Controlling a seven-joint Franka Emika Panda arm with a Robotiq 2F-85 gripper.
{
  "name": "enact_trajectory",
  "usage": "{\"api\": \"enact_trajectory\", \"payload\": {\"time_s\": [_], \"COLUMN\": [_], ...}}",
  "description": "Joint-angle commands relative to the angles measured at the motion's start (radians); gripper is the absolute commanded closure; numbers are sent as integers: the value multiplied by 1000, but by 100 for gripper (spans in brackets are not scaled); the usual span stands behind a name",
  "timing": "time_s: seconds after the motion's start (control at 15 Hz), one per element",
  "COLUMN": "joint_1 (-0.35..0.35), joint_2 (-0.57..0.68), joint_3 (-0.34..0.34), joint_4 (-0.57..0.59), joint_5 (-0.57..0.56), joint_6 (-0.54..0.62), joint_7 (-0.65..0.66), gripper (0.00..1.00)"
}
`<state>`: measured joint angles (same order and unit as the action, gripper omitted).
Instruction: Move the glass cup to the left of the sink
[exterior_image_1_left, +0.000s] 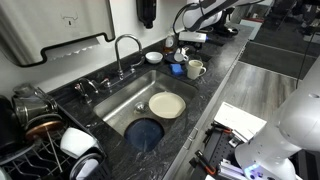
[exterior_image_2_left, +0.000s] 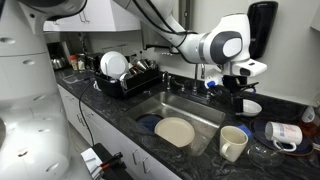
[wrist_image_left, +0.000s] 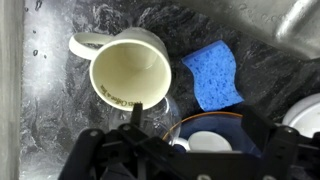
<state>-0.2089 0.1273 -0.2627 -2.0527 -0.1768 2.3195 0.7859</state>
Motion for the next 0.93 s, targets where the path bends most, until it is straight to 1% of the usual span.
{"api": "enact_trajectory", "payload": {"time_s": [0.0, 0.13, 0.27, 0.4, 0.53, 0.67, 0.87], "joint_1": [-29, -50, -74, -89, -96, -96, -104], "joint_2": [93, 136, 183, 232, 282, 323, 370], "joint_3": [-19, -16, -1, 6, 5, -7, -25], "joint_4": [72, 114, 160, 212, 265, 315, 391], "joint_5": [47, 114, 207, 273, 297, 280, 252], "joint_6": [25, 13, -7, -26, -31, -28, -54], "joint_7": [-101, -227, -378, -487, -543, -551, -541], "gripper": [0, 0, 0, 0, 0, 0, 0]}}
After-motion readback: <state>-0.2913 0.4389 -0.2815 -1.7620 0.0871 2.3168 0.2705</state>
